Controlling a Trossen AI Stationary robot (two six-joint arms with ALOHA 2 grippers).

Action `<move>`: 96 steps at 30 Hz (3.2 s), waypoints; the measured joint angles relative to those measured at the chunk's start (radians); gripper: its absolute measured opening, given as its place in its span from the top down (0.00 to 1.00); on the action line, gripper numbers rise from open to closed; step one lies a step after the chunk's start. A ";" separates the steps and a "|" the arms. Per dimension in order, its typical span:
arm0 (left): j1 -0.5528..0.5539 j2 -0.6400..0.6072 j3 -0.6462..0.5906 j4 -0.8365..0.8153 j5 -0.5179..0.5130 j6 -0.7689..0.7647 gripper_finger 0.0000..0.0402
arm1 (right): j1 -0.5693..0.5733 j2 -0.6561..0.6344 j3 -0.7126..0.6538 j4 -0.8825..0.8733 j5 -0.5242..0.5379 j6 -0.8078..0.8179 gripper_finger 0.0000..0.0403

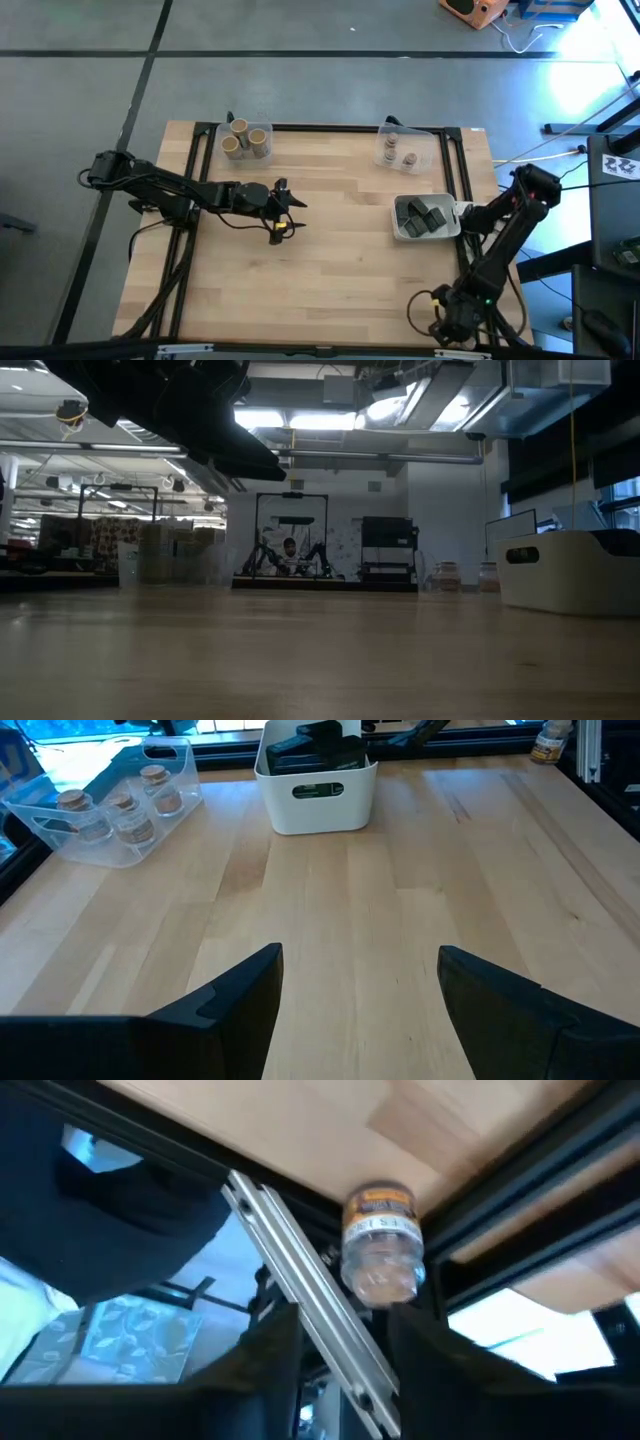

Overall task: Sort spices by type
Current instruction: Put the brown seasoning bottle into the right transparent bin

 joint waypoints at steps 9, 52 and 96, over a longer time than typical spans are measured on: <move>-0.001 0.000 0.000 0.000 0.000 -0.011 0.38 | 0.013 0.034 0.000 0.022 -0.087 0.017 0.97; 0.000 0.000 0.000 0.000 0.000 0.013 0.38 | -0.084 0.121 -0.001 -0.036 -0.184 -0.291 0.99; 0.000 0.000 0.000 0.000 0.000 0.034 0.38 | -0.082 0.301 0.006 0.077 -0.416 -0.371 1.00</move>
